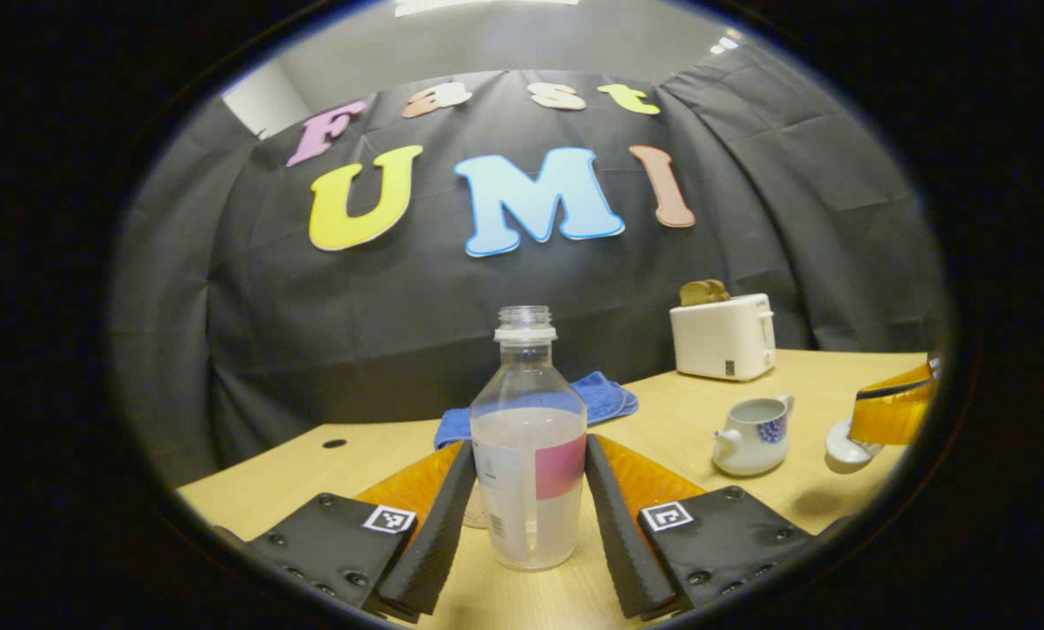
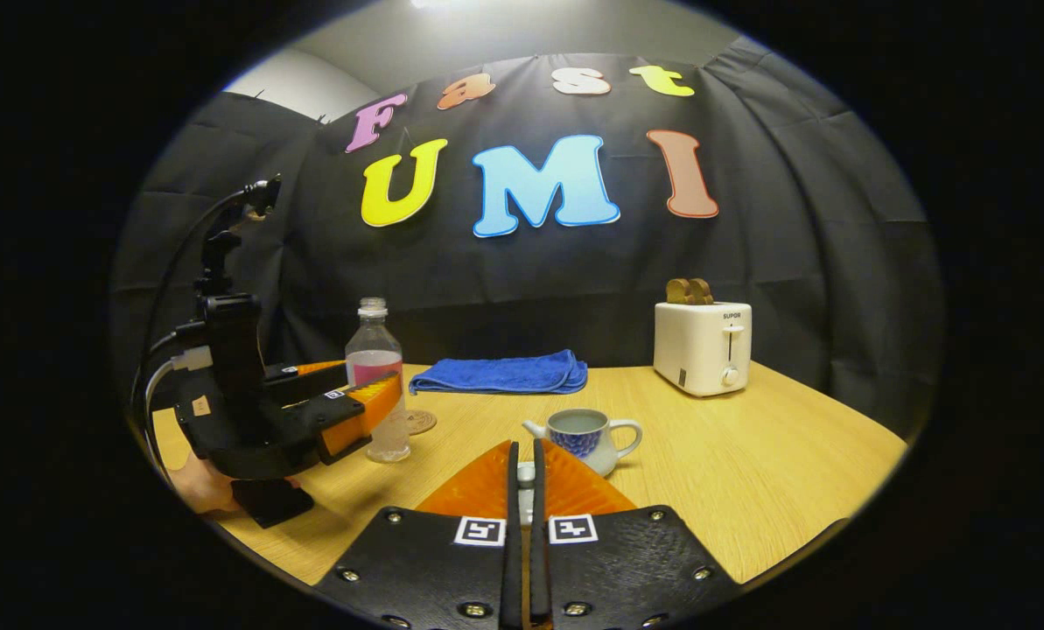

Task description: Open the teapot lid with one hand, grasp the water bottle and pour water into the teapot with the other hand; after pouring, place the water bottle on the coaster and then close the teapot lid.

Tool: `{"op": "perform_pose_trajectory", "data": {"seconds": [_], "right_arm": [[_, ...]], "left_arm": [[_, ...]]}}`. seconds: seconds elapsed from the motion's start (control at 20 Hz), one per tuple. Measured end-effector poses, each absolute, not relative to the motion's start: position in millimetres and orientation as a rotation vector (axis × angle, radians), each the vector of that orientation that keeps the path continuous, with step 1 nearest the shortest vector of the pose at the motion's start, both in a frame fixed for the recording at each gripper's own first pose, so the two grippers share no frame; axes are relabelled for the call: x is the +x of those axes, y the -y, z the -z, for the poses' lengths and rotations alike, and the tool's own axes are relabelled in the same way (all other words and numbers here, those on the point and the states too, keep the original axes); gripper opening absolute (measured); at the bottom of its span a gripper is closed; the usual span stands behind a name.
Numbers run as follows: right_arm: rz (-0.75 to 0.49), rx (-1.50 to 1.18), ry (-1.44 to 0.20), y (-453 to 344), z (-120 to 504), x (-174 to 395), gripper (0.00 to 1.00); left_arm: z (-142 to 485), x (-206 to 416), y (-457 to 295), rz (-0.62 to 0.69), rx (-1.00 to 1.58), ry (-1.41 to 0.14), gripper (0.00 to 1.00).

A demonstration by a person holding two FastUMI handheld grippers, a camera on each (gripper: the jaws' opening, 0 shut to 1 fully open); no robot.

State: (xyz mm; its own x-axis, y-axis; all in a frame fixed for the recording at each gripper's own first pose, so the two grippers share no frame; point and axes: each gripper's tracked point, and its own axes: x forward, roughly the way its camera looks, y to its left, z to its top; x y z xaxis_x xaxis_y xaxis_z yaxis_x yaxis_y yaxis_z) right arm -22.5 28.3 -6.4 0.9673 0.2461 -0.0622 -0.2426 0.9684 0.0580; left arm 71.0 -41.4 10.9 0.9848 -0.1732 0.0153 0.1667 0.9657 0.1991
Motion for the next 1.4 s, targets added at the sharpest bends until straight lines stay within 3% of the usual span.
{"op": "perform_pose_trajectory", "data": {"seconds": [0.8, 1.4], "right_arm": [[-0.304, 0.038, -0.079, -34, 12, -75, 0.04], [-0.284, 0.055, -0.104, -21, 15, -78, 0.04]], "left_arm": [[-1, 102, 113, 0.418, 0.866, 0.008, 0.84], [12, 117, 138, 0.494, 1.311, -0.03, 0.84]]}}
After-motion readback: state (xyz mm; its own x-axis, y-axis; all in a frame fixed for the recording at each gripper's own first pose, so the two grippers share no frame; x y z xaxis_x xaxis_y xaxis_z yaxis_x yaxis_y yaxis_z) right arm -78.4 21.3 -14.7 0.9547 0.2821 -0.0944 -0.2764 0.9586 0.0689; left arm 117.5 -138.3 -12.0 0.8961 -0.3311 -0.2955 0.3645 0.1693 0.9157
